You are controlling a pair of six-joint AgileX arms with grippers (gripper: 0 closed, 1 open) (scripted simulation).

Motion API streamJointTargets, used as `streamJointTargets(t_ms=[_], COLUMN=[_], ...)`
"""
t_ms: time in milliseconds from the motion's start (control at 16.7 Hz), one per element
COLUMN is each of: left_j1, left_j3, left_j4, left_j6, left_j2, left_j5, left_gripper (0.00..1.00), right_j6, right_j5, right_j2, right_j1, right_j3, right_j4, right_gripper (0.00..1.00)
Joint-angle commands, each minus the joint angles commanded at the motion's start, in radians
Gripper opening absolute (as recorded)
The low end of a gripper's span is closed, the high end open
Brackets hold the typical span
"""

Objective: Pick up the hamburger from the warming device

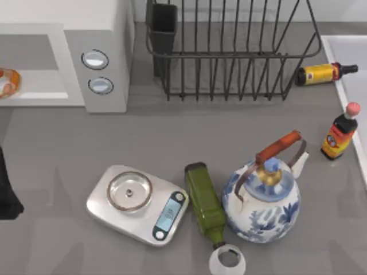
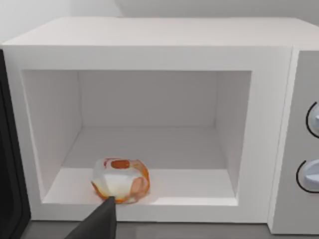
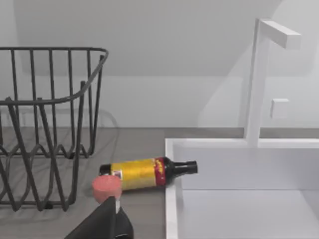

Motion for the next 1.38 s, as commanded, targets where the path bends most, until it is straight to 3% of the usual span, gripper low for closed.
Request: streamJointTargets(t_ms=[360, 600, 900, 1380], left_j1=[0.002, 0.018, 0.051, 0.12], left_j3=[0.011, 0.076, 0.22, 0.519], left_j4=[0.014, 0.099, 0.288, 0.68], left_j6=[0.001, 0.008, 0.023, 0.054], left_j2=[0.029, 0.202, 0.588, 1.396], left_j5=[0.003, 0.02, 0.058, 0.138], left_gripper=[1.0, 1.0, 1.0, 1.0], right_j6=[0.0, 0.0, 0.0, 0.0], right_j5=[0.0, 0.0, 0.0, 0.0], right_j2=[0.0, 0.0, 0.0, 0.0], right_j1=[0.0, 0.0, 0.0, 0.0], right_j3=[0.0, 0.0, 0.0, 0.0], right_j4=[0.0, 0.0, 0.0, 0.0], right_gripper=[1.0, 1.0, 1.0, 1.0])
